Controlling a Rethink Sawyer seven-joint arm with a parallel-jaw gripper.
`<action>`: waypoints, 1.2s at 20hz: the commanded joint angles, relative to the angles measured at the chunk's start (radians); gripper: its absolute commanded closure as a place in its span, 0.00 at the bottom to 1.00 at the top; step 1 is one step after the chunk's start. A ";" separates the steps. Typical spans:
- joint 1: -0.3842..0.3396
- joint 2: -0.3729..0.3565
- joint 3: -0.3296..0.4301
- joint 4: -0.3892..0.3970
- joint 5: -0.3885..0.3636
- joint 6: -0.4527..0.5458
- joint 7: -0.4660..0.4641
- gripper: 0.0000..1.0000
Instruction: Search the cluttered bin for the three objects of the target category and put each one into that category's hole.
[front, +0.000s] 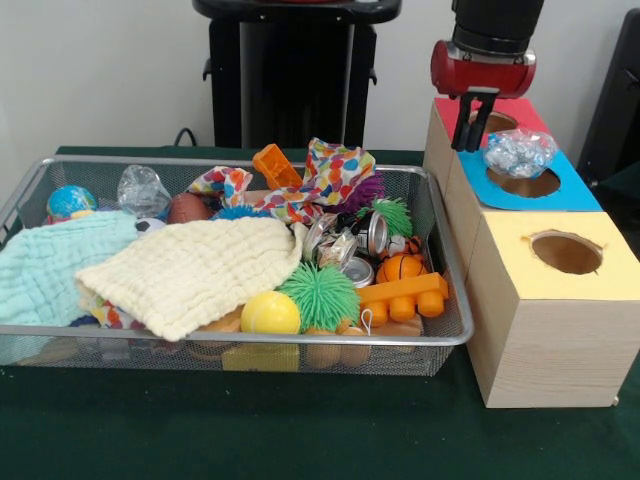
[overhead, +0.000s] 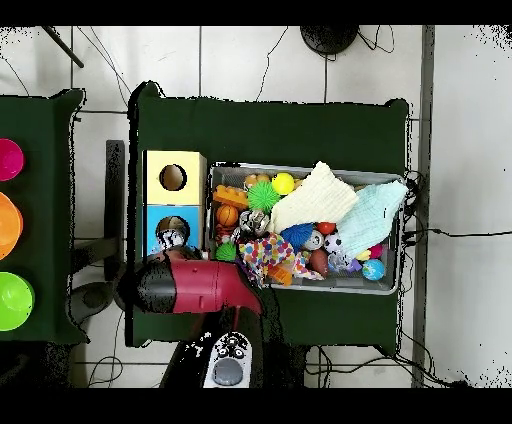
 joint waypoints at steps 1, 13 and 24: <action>-0.002 -0.050 0.063 0.106 0.002 -0.002 0.166 1.00; 0.038 -0.114 0.042 0.146 0.017 0.036 0.189 1.00; 0.070 -0.108 0.044 0.172 0.034 0.004 0.222 1.00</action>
